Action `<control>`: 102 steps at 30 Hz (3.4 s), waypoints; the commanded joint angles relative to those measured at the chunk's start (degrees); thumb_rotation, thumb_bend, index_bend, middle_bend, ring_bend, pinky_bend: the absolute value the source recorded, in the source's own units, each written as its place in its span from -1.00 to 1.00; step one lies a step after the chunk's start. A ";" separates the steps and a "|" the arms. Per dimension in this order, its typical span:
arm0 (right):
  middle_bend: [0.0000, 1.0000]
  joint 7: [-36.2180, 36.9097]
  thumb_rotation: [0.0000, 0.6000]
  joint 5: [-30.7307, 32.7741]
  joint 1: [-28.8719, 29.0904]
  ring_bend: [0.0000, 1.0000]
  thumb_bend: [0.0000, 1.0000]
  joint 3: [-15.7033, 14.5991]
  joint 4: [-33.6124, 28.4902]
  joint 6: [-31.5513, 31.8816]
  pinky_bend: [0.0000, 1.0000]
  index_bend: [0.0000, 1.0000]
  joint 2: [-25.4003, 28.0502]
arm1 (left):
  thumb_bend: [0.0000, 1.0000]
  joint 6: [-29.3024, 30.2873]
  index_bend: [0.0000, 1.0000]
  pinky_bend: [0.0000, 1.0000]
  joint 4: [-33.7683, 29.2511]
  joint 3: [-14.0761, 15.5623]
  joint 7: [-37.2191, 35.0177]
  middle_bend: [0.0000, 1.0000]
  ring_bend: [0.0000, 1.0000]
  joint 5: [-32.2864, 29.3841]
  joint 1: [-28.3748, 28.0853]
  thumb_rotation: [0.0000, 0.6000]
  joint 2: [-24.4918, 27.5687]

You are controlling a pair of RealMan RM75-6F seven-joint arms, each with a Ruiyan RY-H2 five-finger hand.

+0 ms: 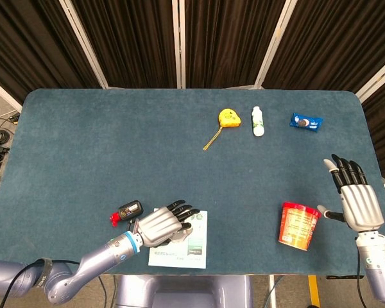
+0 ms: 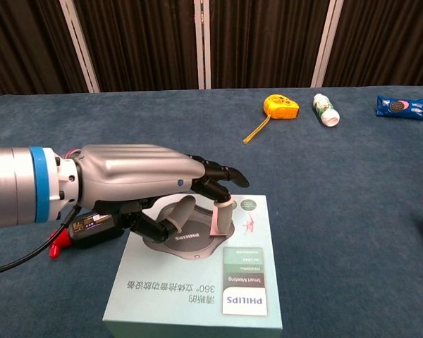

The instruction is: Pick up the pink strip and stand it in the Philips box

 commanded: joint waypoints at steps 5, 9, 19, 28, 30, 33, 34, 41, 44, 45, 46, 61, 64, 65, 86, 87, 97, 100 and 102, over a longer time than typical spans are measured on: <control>-1.00 0.45 1.00 -0.18 -0.52 -1.00 -1.00 0.67 -0.09 0.15 -1.00 -0.89 0.23 | 1.00 0.25 -0.31 -1.00 0.82 1.23 -0.23 -1.00 -1.00 0.33 0.28 1.00 -0.56; -1.00 0.64 1.00 -0.34 -0.82 -1.00 -1.00 1.06 -0.17 0.14 -1.00 -0.88 0.33 | 1.00 0.81 -0.31 -1.00 0.88 1.52 -0.07 -1.00 -1.00 0.60 0.38 1.00 -0.97; -1.00 0.85 1.00 -0.73 -1.27 -1.00 -1.00 1.67 -0.33 -0.11 -1.00 -0.88 0.49 | 1.00 3.45 -0.30 -1.00 -0.16 1.02 -0.76 -1.00 -1.00 2.15 1.16 1.00 -0.22; -1.00 0.83 1.00 -0.96 -1.66 -1.00 -1.00 2.10 -0.48 -0.20 -1.00 -0.88 0.55 | 1.00 2.90 -0.26 -1.00 0.13 2.45 -0.14 -1.00 -1.00 2.27 1.41 1.00 0.21; -1.00 0.86 1.00 -1.00 -1.73 -1.00 -1.00 2.19 -0.50 -0.23 -1.00 -0.88 0.57 | 1.00 2.83 -0.25 -1.00 0.27 2.61 0.20 -1.00 -1.00 1.85 1.42 1.00 0.03; -1.00 0.93 1.00 -1.04 -1.82 -1.00 -1.00 2.33 -0.54 -0.28 -1.00 -0.88 0.60 | 1.00 2.89 -0.25 -1.00 0.45 2.71 0.75 -1.00 -1.00 1.38 1.41 1.00 -0.29; -1.00 0.95 1.00 -1.04 -1.84 -1.00 -1.00 2.38 -0.55 -0.28 -1.00 -0.88 0.61 | 1.00 2.90 -0.25 -1.00 0.45 2.75 0.89 -1.00 -1.00 1.34 1.40 1.00 -0.33; -1.00 1.04 1.00 -1.19 -1.99 -1.00 -1.00 2.61 -0.58 -0.40 -1.00 -0.88 0.66 | 1.00 4.02 -0.25 -1.00 0.13 2.44 0.92 -1.00 -1.00 1.72 1.75 1.00 -0.58; -1.00 1.12 1.00 -1.24 -2.09 -1.00 -1.00 2.73 -0.61 -0.37 -1.00 -0.88 0.71 | 1.00 5.06 -0.25 -1.00 -0.08 2.14 0.28 -1.00 -1.00 2.77 2.20 1.00 -0.39; -1.00 1.15 1.00 -1.24 -2.13 -1.00 -1.00 2.78 -0.62 -0.35 -1.00 -0.88 0.72 | 1.00 5.33 -0.25 -1.00 -0.18 2.04 0.04 -1.00 -1.00 3.02 2.32 1.00 -0.20; -1.00 1.17 1.00 -1.24 -2.16 -1.00 -1.00 2.82 -0.65 -0.35 -1.00 -0.88 0.74 | 1.00 5.45 -0.25 -1.00 -0.27 2.00 -0.12 -1.00 -1.00 3.18 2.40 1.00 -0.01; -1.00 0.90 1.00 -1.51 -2.55 -1.00 -1.00 3.21 -0.87 -0.23 -1.00 -0.87 0.87 | 1.00 4.34 -0.25 -1.00 1.40 2.85 0.04 -1.00 -1.00 2.79 2.63 1.00 -0.94; -1.00 0.97 1.00 -1.57 -2.60 -1.00 -1.00 3.28 -0.87 -0.22 -1.00 -0.87 0.90 | 1.00 4.64 -0.25 -1.00 1.33 2.75 0.05 -1.00 -1.00 3.03 2.76 1.00 -1.00; -1.00 0.99 1.00 -1.59 -2.63 -1.00 -1.00 3.31 -0.88 -0.21 -1.00 -0.87 0.91 | 1.00 4.79 -0.25 -1.00 1.25 2.66 -0.03 -1.00 -1.00 3.14 2.81 1.00 -0.98; -1.00 1.74 1.00 -1.43 -3.01 -1.00 -1.00 3.79 -0.89 -0.29 -1.00 -0.87 1.29 | 1.00 3.82 -0.24 -1.00 1.66 2.48 0.93 -1.00 -1.00 2.82 2.31 1.00 -2.36; -1.00 1.75 1.00 -1.43 -3.03 -1.00 -1.00 3.81 -0.88 -0.28 -1.00 -0.87 1.30 | 1.00 3.86 -0.24 -1.00 1.64 2.47 0.98 -1.00 -1.00 2.77 2.32 1.00 -2.38; -1.00 2.01 1.00 -1.28 -3.19 -1.00 -1.00 4.04 -0.83 -0.21 -1.00 -0.87 1.40 | 1.00 6.77 -0.24 -1.00 0.64 0.80 -1.01 -1.00 -1.00 4.60 3.20 1.00 -1.81; -1.00 2.05 1.00 -1.28 -3.19 -1.00 -1.00 4.08 -0.82 -0.28 -1.00 -0.87 1.40 | 1.00 8.95 -0.23 -1.00 -0.23 -0.45 -2.41 -1.00 -1.00 6.34 3.84 1.00 -0.28; -1.00 2.08 1.00 -1.27 -3.18 -1.00 -1.00 4.10 -0.84 -0.34 -1.00 -0.87 1.39 | 1.00 10.41 -0.26 -1.00 -1.07 -1.28 -3.47 -1.00 -1.00 6.89 4.39 1.00 0.97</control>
